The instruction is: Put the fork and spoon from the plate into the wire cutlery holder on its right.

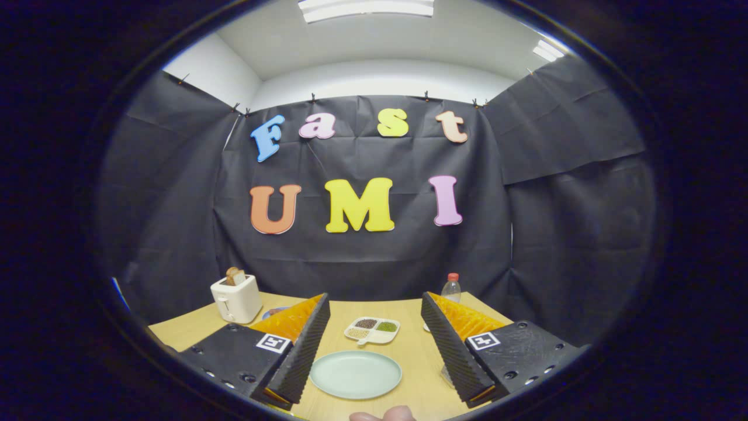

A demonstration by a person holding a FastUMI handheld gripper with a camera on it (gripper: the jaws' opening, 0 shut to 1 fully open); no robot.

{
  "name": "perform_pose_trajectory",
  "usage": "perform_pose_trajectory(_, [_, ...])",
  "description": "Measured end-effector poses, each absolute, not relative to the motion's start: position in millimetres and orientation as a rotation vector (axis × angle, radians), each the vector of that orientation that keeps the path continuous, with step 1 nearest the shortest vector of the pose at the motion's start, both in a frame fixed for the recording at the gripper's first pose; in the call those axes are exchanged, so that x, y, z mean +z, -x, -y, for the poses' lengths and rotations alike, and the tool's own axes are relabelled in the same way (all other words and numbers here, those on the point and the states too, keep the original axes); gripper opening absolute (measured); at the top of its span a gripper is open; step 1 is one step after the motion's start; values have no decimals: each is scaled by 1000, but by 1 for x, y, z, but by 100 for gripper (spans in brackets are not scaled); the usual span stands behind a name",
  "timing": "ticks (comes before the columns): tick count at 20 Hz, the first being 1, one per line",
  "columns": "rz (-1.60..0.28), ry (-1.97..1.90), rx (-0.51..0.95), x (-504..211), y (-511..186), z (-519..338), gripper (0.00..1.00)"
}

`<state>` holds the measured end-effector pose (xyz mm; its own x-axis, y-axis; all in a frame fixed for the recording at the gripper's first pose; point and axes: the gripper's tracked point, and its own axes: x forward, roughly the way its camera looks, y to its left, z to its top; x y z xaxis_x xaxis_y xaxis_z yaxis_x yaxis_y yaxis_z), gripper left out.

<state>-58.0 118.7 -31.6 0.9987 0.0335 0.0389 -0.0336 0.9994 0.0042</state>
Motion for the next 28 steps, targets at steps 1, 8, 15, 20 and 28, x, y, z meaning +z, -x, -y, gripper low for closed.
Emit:
perform_pose_trajectory(1, [47, -3, 32, -30, 58, -123, 94])
perform_pose_trajectory(8, [32, 36, 26, -32, 49, -144, 94])
perform_pose_trajectory(15, [21, 4, 33, -35, 51, -151, 96])
perform_pose_trajectory(20, [23, 4, 8, -31, 51, -145, 96])
perform_pose_trajectory(28, [17, -22, 21, -32, 51, -147, 96])
